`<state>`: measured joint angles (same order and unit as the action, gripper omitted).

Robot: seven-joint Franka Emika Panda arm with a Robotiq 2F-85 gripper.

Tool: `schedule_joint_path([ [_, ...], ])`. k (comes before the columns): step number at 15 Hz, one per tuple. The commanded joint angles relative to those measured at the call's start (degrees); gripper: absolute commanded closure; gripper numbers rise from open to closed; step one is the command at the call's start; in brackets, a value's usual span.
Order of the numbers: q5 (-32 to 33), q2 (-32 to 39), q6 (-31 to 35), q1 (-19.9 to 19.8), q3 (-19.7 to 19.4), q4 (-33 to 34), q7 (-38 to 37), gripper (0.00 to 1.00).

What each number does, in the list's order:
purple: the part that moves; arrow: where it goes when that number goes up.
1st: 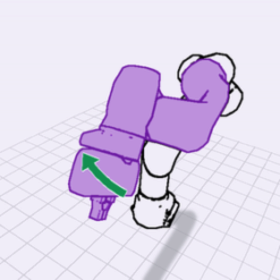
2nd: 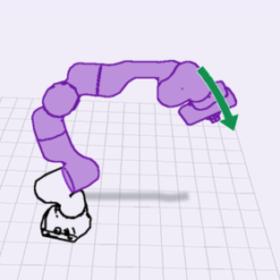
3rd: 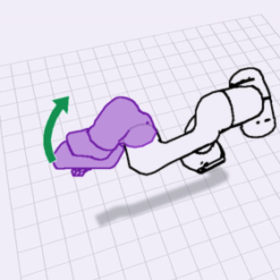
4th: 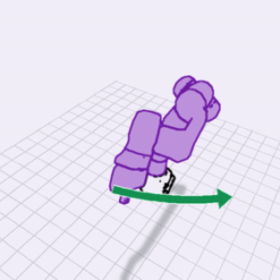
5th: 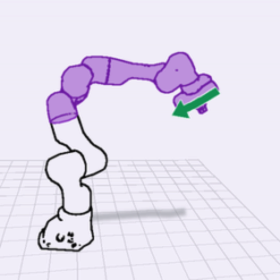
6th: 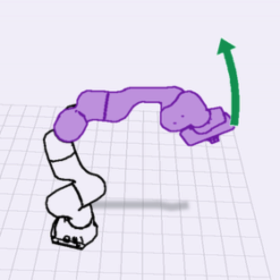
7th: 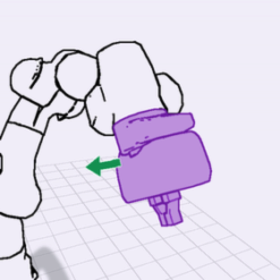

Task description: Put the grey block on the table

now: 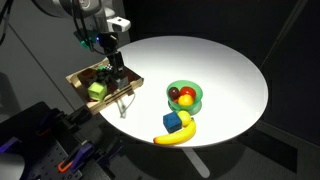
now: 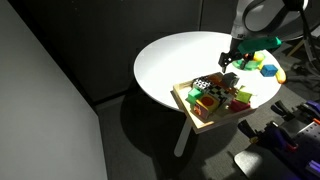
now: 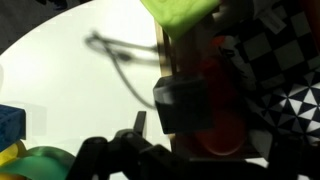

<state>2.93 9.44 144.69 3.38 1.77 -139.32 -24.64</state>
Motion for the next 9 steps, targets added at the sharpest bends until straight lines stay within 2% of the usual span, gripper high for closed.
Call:
schedule_joint_path([
  [1,1.65,1.94,-0.46,1.19,-1.54,1.36,-2.18,0.00],
  [9,1.66,4.56,-0.34,2.53,-3.01,1.91,-2.20,0.00],
])
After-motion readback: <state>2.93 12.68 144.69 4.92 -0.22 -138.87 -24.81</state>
